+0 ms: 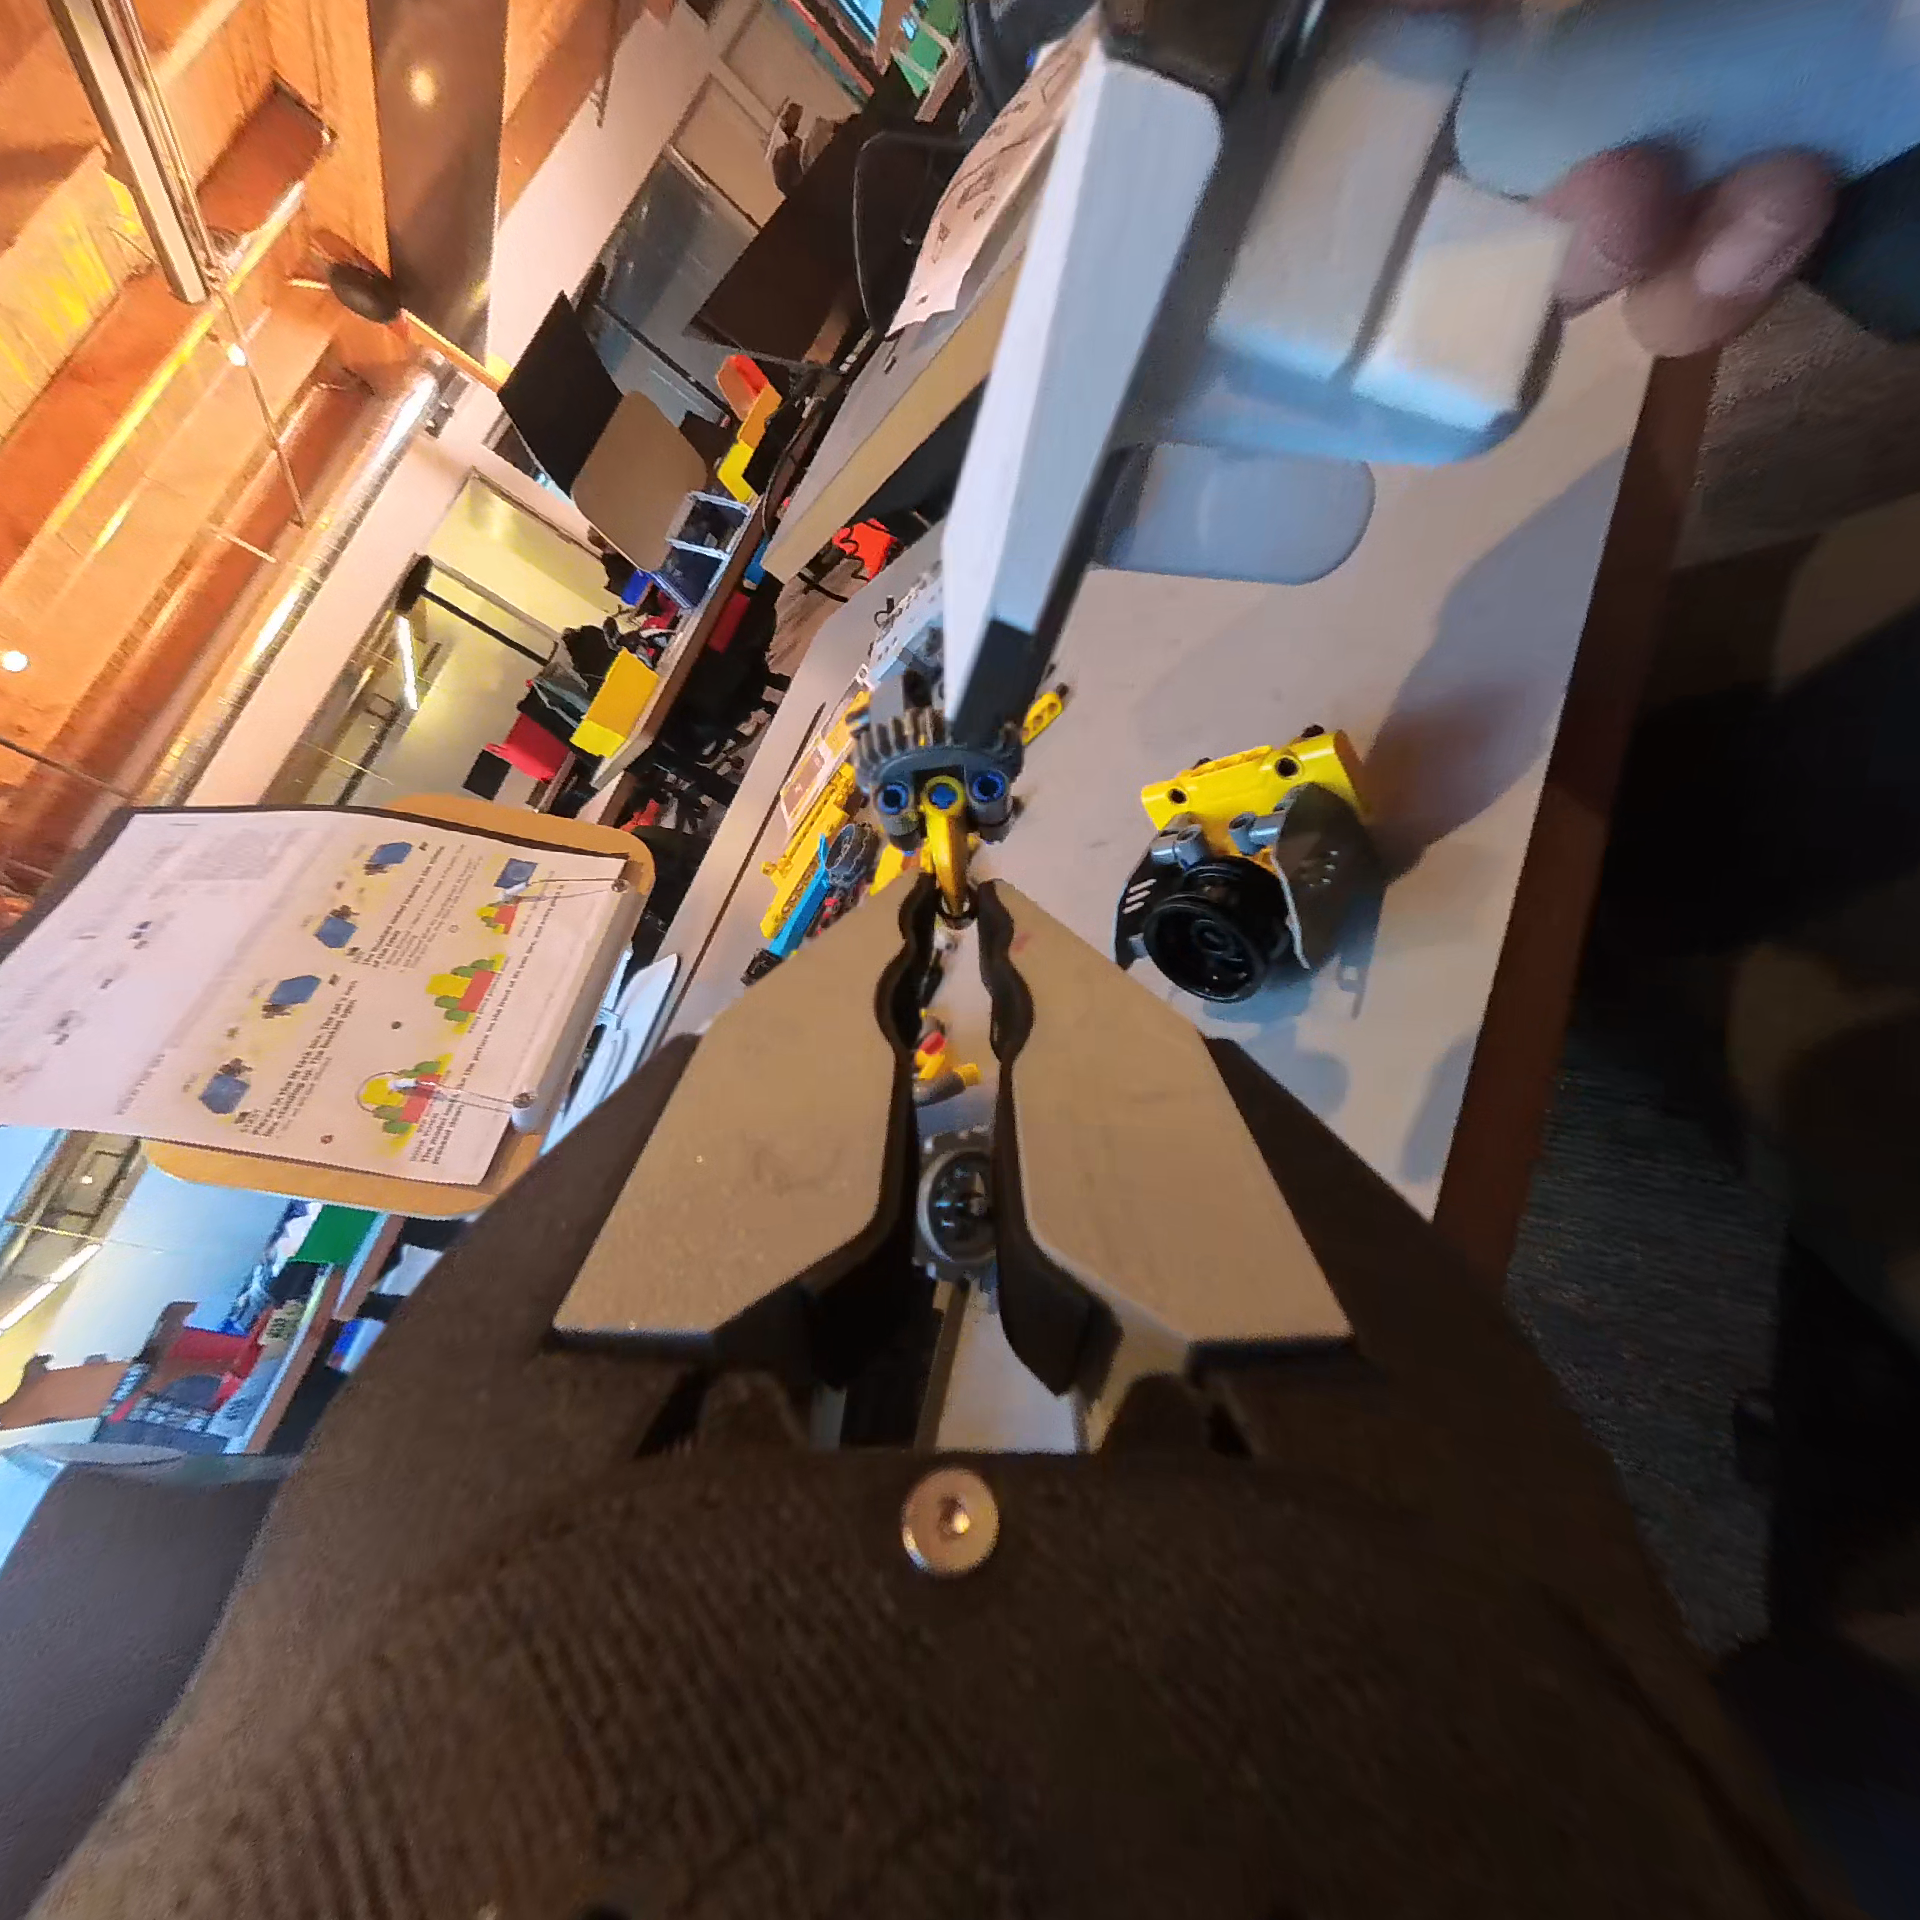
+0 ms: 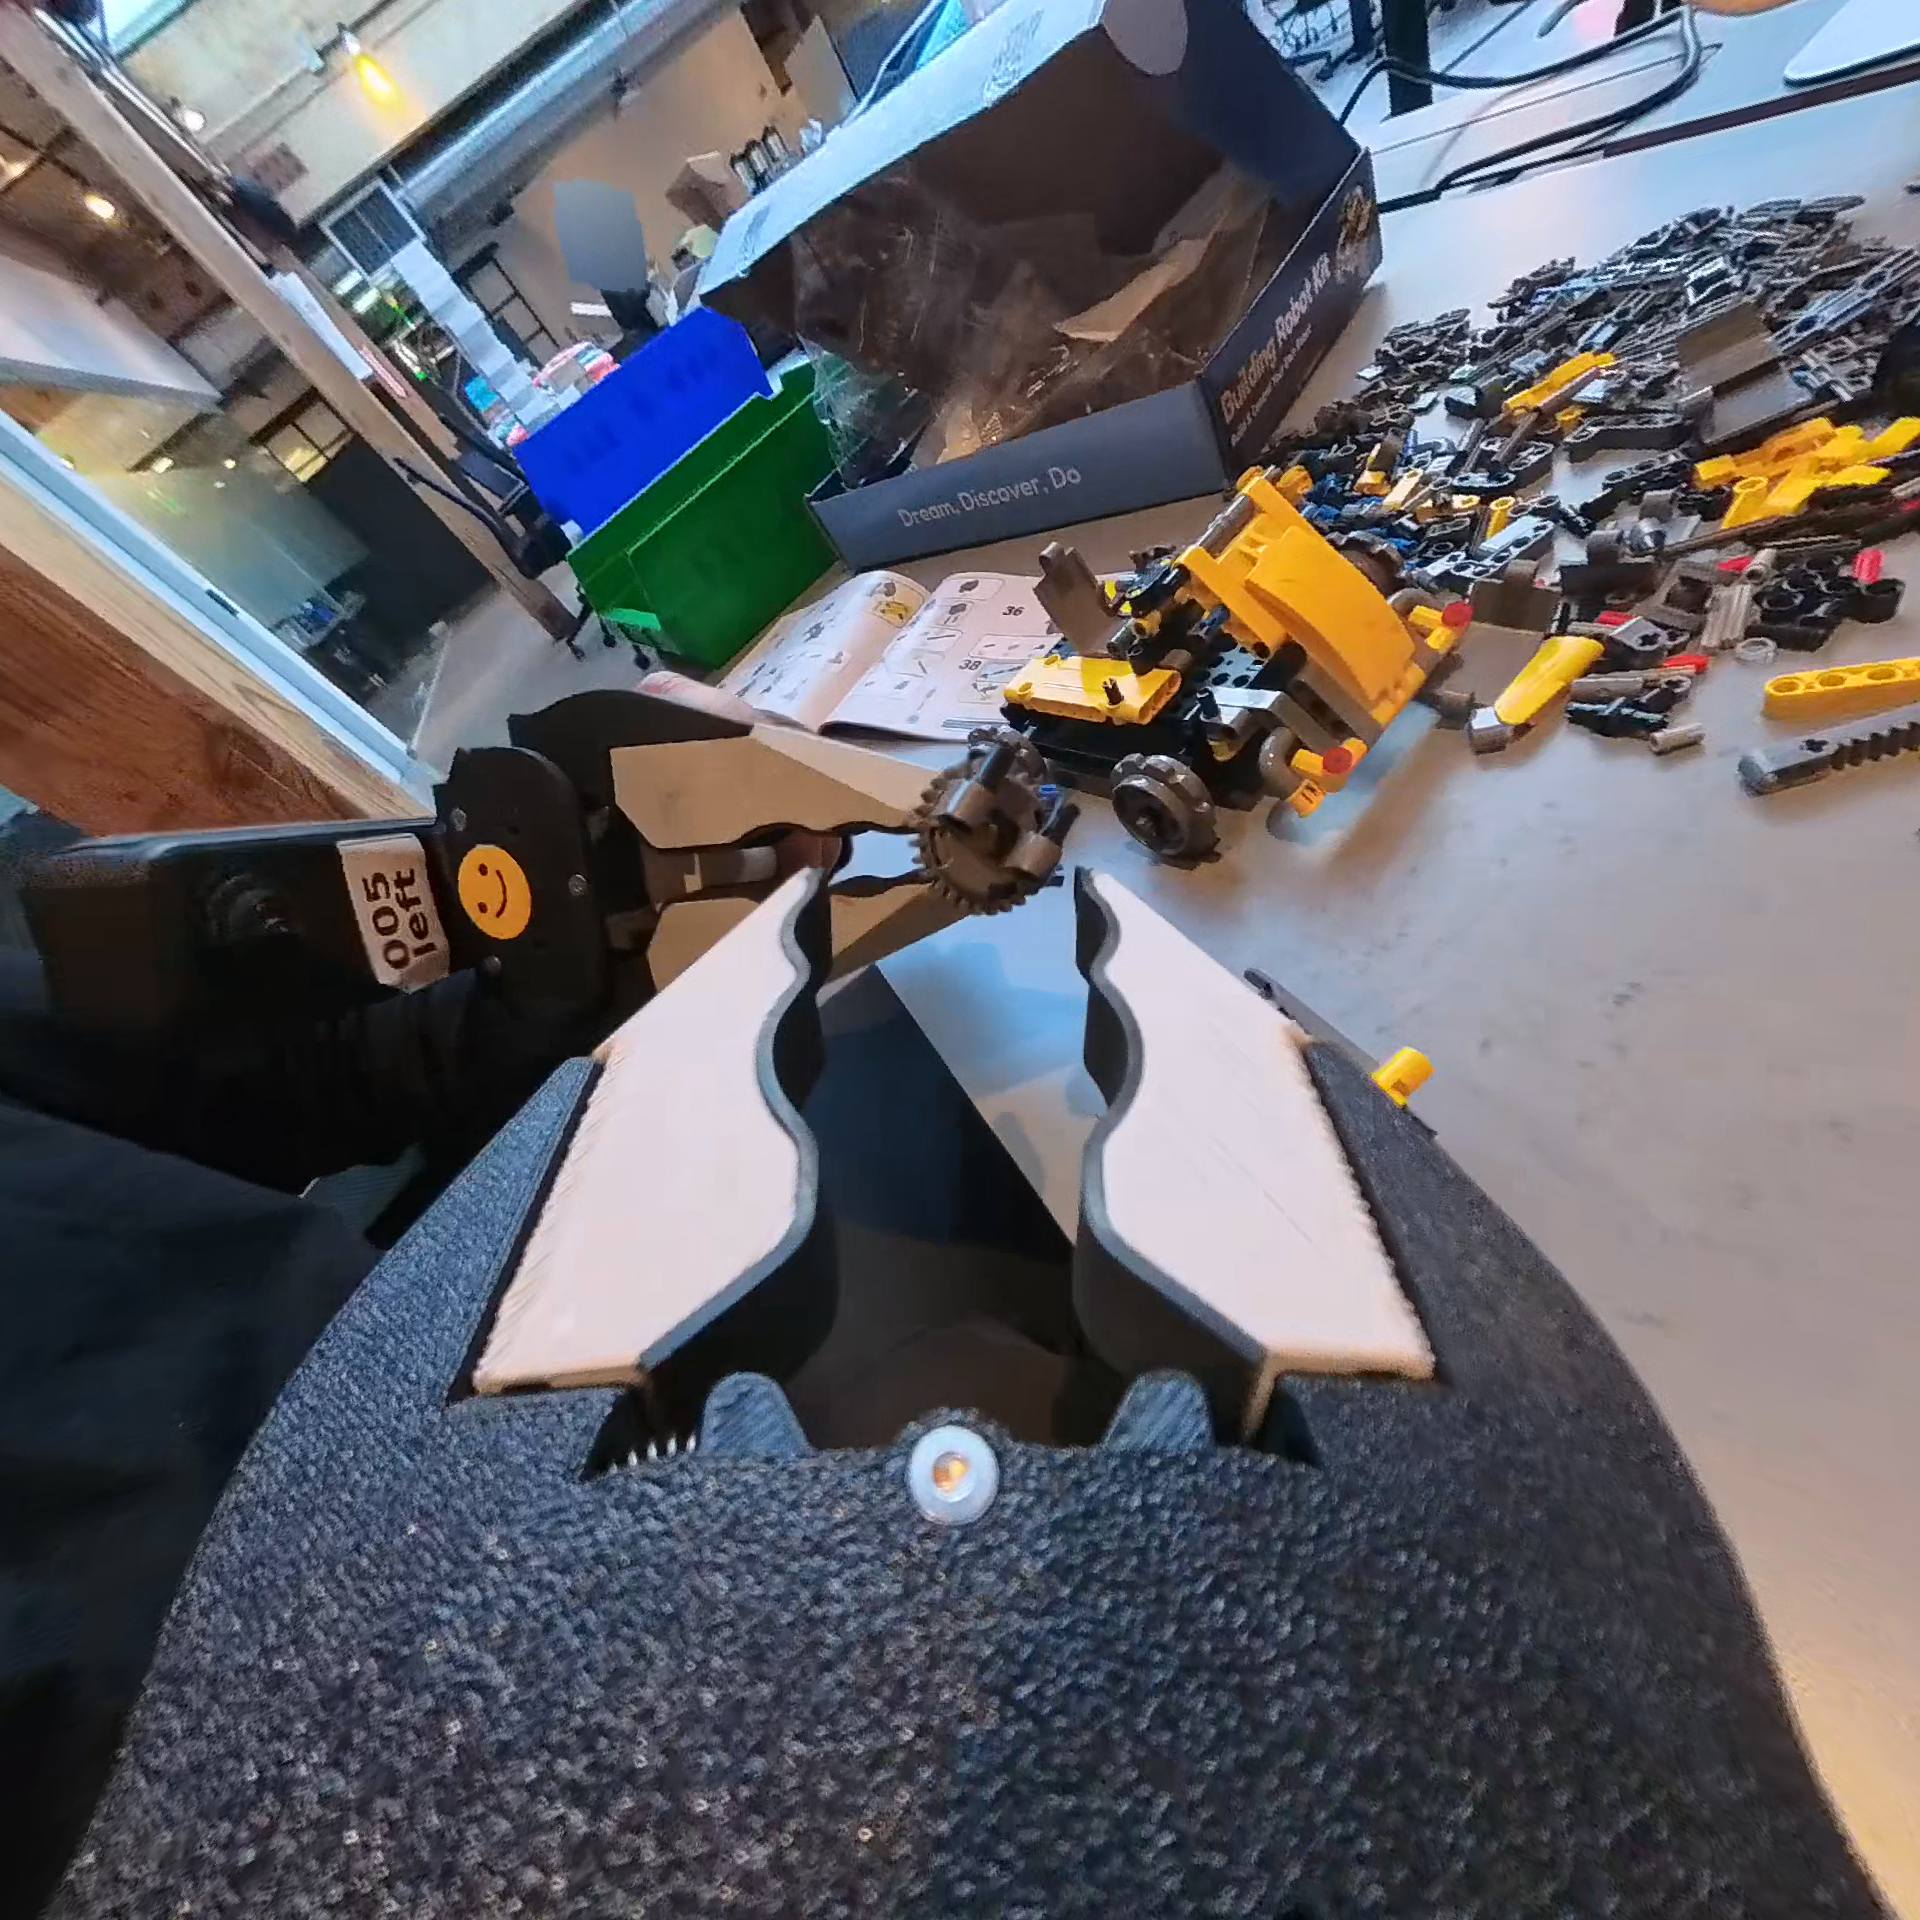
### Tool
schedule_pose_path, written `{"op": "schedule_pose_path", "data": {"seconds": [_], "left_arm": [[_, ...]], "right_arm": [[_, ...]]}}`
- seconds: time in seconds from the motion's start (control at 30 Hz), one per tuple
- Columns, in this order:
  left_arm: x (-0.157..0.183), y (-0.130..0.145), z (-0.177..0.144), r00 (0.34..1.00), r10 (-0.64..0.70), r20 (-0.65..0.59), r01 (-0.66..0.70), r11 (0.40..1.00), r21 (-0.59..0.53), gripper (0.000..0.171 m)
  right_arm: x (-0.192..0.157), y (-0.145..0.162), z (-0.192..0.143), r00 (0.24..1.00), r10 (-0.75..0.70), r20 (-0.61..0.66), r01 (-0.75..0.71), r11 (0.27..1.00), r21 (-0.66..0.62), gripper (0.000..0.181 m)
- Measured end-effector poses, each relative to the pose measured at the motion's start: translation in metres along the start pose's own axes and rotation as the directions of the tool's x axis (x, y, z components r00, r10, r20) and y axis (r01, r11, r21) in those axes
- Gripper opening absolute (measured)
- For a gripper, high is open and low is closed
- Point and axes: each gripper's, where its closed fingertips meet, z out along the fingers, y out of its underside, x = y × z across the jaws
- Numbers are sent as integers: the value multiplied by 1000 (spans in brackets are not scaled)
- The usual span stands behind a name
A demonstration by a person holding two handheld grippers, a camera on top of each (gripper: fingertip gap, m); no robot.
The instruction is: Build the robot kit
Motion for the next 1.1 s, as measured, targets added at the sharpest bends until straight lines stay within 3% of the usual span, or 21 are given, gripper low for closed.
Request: {"op": "schedule_pose_path", "data": {"seconds": [0.13, 0.23, 0.3, 0.37, 0.47, 0.53, 0.6, 0.77, 0.9, 1.0, 1.1], "left_arm": [[10, -2, 1, 999, 19, -46, -19, 1000, 3, 6], [22, 3, 5, 979, -98, -178, 94, 995, -31, 6], [31, 7, 5, 927, -227, -298, 213, 974, -79, 6], [45, 8, 2, 827, -340, -448, 311, 940, -140, 6], [70, 13, -16, 579, -489, -652, 380, 870, -315, 6], [71, 12, -22, 513, -517, -686, 404, 850, -338, 6], [68, 15, -24, 520, -510, -685, 381, 856, -348, 6], [71, 22, -27, 654, -357, -667, 170, 929, -330, 6], [76, 18, -31, 668, -311, -676, 119, 942, -315, 6], [70, 16, -33, 660, -329, -675, 151, 939, -310, 6], [68, 11, -36, 606, -389, -694, 228, 921, -316, 6]], "right_arm": [[7, -1, -4, 997, -66, -34, 66, 998, -7, 53], [-1, -2, -11, 977, -212, 5, 212, 976, -42, 52], [-1, -2, -16, 947, -320, -8, 319, 944, -82, 60], [-4, 4, -20, 896, -445, 9, 441, 886, -145, 59], [-8, 23, -22, 800, -596, 67, 593, 770, -236, 62], [-10, 36, -21, 756, -646, 105, 645, 709, -284, 62], [-12, 47, -17, 723, -675, 146, 679, 657, -326, 61], [-10, 58, -5, 605, -768, 208, 758, 476, -445, 43], [-2, 62, 1, 537, -804, 257, 767, 339, -545, 39], [2, 60, 0, 545, -800, 250, 761, 347, -549, 38], [0, 61, -3, 531, -808, 254, 776, 343, -529, 37]]}}
